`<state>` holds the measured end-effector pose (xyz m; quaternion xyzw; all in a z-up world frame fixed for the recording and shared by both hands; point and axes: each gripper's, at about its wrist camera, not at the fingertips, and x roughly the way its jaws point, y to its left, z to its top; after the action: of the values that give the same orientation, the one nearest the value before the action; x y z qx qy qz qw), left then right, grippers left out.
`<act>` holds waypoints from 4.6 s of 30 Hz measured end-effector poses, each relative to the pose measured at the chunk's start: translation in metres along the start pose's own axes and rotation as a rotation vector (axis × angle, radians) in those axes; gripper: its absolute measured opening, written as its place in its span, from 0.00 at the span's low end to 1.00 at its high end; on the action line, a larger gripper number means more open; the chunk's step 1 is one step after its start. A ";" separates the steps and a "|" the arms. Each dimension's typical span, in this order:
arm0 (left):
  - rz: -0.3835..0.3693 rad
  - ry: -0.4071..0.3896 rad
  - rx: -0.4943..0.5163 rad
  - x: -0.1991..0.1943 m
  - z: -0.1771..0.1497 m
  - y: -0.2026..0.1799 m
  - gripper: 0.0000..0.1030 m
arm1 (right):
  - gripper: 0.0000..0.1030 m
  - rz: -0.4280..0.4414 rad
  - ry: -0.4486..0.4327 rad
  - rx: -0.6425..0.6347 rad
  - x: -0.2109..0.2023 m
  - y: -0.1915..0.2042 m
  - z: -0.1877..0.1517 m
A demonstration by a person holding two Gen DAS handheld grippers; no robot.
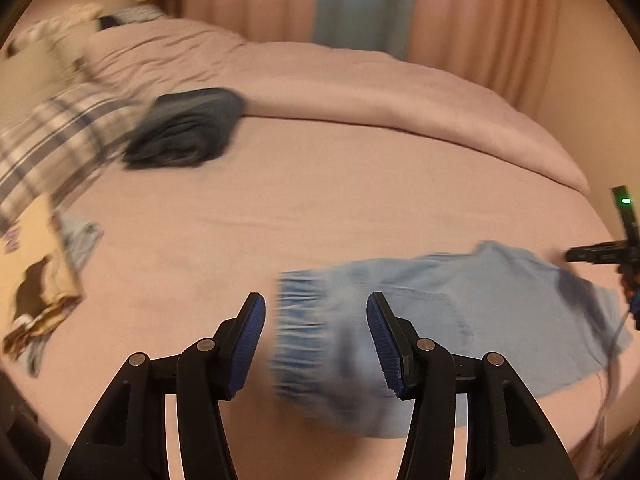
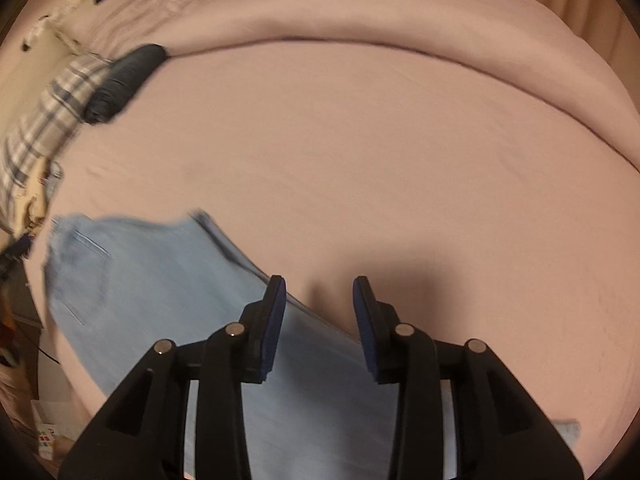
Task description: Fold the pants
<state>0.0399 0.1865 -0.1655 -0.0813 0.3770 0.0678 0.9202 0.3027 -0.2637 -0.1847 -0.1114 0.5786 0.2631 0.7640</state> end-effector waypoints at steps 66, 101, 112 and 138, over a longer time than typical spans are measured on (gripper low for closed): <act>-0.365 0.347 0.337 0.153 -0.029 -0.286 0.52 | 0.13 0.002 -0.316 0.836 -0.102 -0.182 -0.294; -0.746 0.470 -0.135 0.146 -0.022 -0.248 0.52 | 0.10 -0.026 -0.598 0.447 -0.152 -0.047 -0.205; -0.945 0.505 -0.296 0.174 0.002 -0.236 0.69 | 0.11 -0.028 -0.406 0.108 -0.065 0.051 -0.162; -0.627 0.328 -0.350 0.188 0.015 -0.113 0.05 | 0.16 -0.008 -0.370 -0.342 -0.015 0.172 -0.129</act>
<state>0.2039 0.0907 -0.2757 -0.3580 0.4586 -0.1672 0.7960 0.1017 -0.1852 -0.1866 -0.1915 0.3753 0.3700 0.8280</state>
